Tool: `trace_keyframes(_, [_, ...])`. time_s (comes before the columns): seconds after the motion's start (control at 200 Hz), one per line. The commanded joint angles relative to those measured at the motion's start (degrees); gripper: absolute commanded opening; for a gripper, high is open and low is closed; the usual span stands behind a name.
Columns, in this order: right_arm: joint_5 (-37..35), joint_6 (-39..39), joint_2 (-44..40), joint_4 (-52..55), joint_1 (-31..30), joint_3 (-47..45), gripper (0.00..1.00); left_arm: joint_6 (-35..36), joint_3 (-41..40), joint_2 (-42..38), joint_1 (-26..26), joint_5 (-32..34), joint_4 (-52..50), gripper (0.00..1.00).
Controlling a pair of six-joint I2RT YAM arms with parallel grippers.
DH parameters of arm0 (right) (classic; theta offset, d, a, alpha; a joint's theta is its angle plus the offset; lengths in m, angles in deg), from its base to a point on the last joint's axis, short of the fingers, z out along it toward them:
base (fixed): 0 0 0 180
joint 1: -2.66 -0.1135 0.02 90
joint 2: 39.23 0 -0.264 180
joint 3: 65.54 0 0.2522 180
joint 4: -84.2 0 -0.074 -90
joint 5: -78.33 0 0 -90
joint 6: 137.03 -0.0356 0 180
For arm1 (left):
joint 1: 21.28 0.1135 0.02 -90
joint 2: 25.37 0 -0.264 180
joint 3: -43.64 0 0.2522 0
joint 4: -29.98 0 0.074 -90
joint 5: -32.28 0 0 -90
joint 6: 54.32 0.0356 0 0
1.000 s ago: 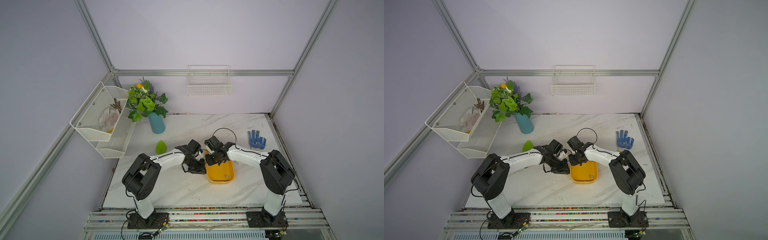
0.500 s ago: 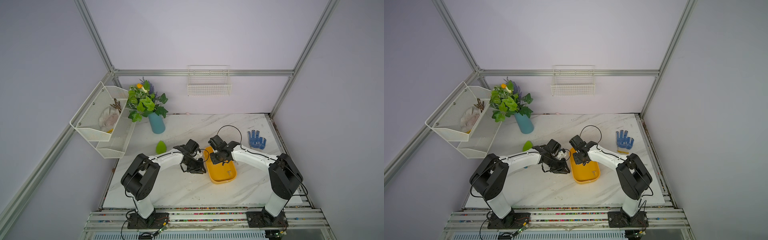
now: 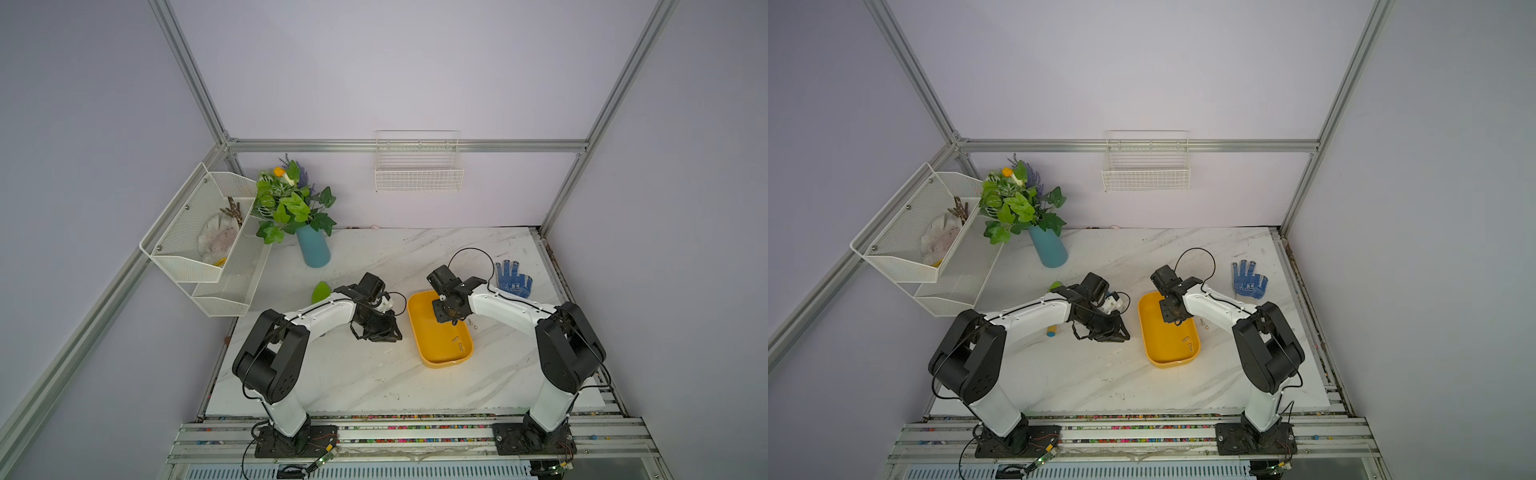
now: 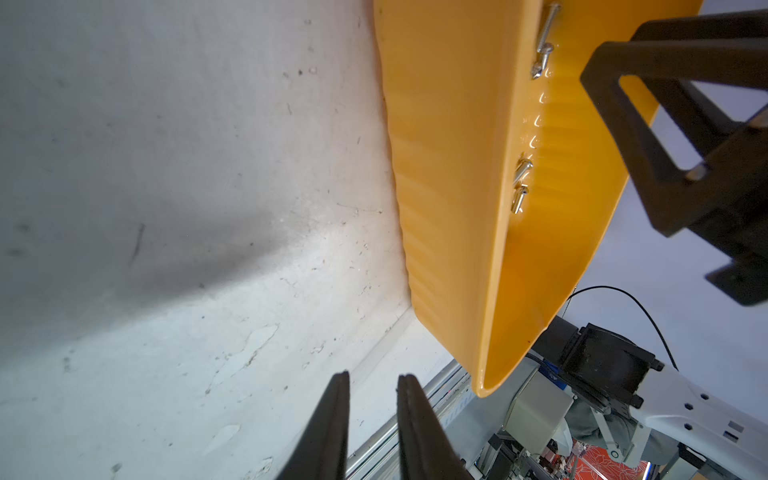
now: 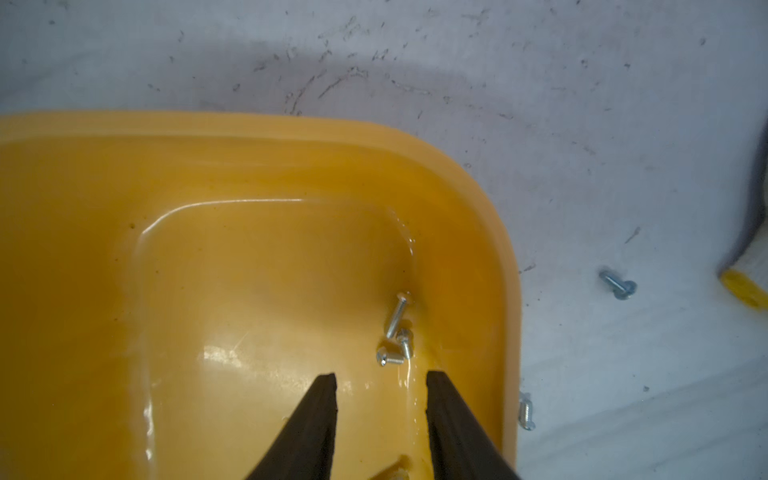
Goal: Take out the screws from the storage box
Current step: Pick up the screw from the storage box.
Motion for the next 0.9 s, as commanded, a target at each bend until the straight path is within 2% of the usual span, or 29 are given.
trace_keyframes(0.0, [-1.17,-1.31,1.66,-1.02,-0.33,0.27,0.41,1.24,1.72,-0.48,0.1,-0.61,-2.09,0.26])
trace_keyframes(0.23, [-3.84,-2.8,3.9,-1.03,-0.82,1.29,0.43,1.86,2.27,-0.04,0.14,-0.94,-2.65,0.26])
trace_keyframes(0.53, [-0.62,-3.32,6.74,-3.57,-1.0,1.53,0.43,3.51,2.13,0.05,0.68,-0.66,-3.86,0.26])
trace_keyframes(0.895, [0.02,-2.5,8.32,-4.44,-1.0,1.3,0.41,3.86,3.03,0.02,1.06,-0.47,-4.73,0.26])
